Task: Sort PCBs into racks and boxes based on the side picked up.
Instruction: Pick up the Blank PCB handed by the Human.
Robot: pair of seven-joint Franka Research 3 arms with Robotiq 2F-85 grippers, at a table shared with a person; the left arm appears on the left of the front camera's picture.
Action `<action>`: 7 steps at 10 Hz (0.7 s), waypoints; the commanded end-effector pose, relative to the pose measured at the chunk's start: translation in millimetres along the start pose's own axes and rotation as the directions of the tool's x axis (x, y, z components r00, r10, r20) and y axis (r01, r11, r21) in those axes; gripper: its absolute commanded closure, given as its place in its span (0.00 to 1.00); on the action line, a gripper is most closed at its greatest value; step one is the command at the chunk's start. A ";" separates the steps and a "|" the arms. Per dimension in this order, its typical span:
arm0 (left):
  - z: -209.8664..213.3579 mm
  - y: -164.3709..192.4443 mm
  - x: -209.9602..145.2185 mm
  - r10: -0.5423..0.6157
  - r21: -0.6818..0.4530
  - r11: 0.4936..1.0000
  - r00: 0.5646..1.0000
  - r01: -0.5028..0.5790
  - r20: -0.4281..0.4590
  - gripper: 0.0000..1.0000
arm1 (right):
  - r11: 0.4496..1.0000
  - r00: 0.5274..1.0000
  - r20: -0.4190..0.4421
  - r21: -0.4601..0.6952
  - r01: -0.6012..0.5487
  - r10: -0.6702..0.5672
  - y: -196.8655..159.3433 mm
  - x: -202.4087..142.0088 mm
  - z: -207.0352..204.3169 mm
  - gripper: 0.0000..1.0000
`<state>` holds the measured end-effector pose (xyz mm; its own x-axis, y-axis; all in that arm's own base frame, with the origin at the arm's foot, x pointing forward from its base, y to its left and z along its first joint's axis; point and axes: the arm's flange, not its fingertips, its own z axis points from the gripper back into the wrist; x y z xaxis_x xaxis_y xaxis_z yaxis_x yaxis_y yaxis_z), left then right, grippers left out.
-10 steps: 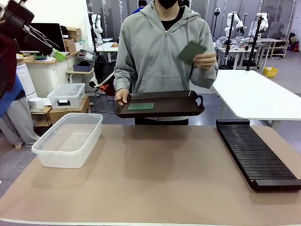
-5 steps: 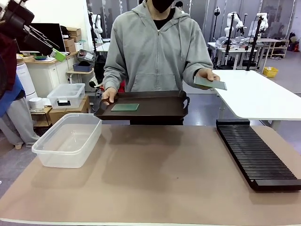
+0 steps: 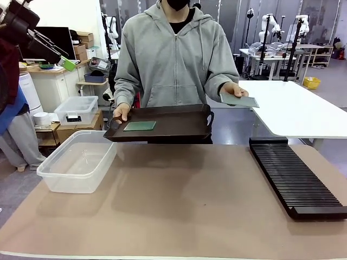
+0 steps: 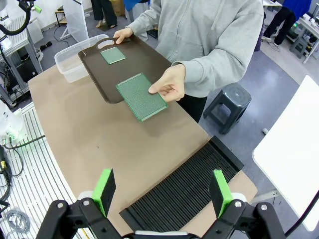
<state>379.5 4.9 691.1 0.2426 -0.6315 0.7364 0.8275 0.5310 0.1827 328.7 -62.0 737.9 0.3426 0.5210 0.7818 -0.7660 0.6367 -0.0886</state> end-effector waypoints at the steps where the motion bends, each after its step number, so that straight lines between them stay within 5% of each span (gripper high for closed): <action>1: 0.2 -0.6 -0.1 -0.004 -0.009 1.000 1.000 0.004 -0.001 0.00 | 1.000 1.000 0.005 -0.001 -0.004 0.004 0.6 -0.4 -1.6 0.00; 6: 0.2 -0.6 -0.1 -0.004 -0.009 1.000 1.000 0.004 -0.001 0.00 | 1.000 1.000 0.000 0.000 0.000 0.000 0.0 0.0 0.0 0.00; 7: 0.2 -0.6 -0.1 -0.004 -0.009 1.000 1.000 0.004 -0.001 0.00 | 0.994 0.996 0.017 0.057 0.092 -0.093 -11.2 6.5 -3.6 0.00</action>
<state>379.5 4.9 691.1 0.2425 -0.6315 0.7364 0.8275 0.5309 0.1828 331.3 -62.9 737.6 0.3595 0.5035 0.7856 -0.7636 0.6427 -0.0624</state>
